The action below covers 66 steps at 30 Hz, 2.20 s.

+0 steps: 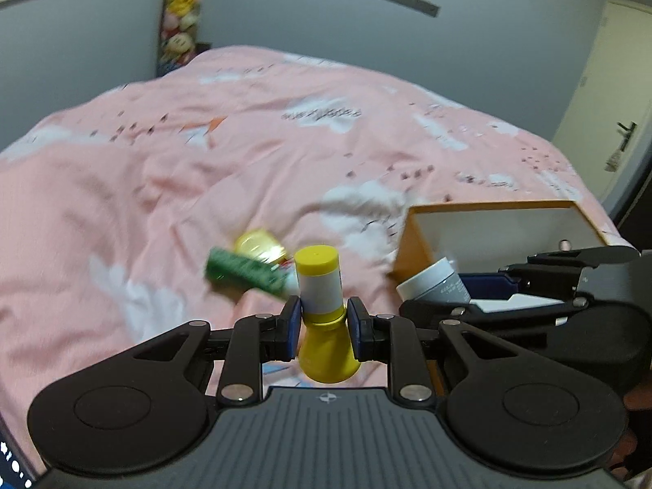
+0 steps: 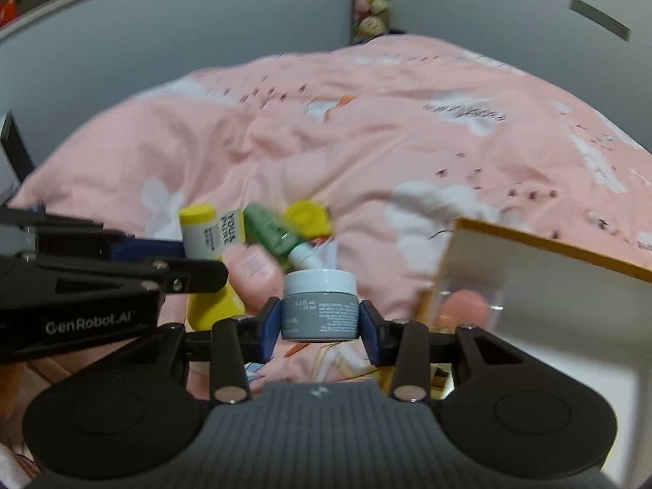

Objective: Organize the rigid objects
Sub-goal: 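Carry both items into the box and open both tools to release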

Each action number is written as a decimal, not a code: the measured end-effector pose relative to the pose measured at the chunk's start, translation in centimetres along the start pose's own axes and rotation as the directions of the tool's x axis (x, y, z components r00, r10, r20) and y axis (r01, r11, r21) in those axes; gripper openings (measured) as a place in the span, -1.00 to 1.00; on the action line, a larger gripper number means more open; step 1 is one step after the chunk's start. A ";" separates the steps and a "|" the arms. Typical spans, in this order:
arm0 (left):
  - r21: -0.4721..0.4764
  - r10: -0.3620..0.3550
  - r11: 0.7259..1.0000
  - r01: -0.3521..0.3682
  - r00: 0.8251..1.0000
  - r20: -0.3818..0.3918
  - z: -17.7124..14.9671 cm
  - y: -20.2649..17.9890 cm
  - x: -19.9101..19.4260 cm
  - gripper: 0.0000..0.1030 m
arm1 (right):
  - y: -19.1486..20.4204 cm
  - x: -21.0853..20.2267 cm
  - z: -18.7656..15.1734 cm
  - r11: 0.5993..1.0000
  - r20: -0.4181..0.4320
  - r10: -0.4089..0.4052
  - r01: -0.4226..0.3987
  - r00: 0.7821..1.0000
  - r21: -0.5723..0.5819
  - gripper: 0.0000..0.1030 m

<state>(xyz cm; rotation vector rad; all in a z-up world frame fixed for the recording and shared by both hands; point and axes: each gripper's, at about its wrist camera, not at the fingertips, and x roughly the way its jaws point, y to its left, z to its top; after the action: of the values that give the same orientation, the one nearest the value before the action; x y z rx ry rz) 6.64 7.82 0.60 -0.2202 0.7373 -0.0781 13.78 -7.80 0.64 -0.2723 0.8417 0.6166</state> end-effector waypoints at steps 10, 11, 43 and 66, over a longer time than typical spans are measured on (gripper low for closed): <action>0.139 -0.190 0.973 0.186 0.982 0.015 3.0 -7.3 1.3 -0.48 | -6.4 -3.8 -0.8 0.984 0.019 -0.151 0.148 0.988 0.097 -0.21; 0.150 -0.212 0.967 0.208 0.977 0.012 3.4 -8.1 1.7 -0.48 | -7.3 -4.0 -1.0 0.980 0.008 -0.171 0.169 0.985 0.108 -0.21; 0.220 -0.176 0.945 0.242 0.944 -0.280 0.4 -14.8 16.4 -0.48 | -16.7 2.7 -5.4 0.948 -0.337 -0.248 0.299 0.909 0.110 -0.21; 0.159 -0.235 0.947 0.280 0.938 -0.254 2.2 -13.2 13.7 0.25 | -15.9 3.2 -5.3 0.967 -0.374 -0.196 0.241 0.907 0.077 -0.19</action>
<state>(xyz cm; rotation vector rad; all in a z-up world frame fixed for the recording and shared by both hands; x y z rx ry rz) 18.36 -6.68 -3.87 -0.1222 0.9254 -0.4317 21.78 -21.58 -5.46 -0.3712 1.1834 0.3032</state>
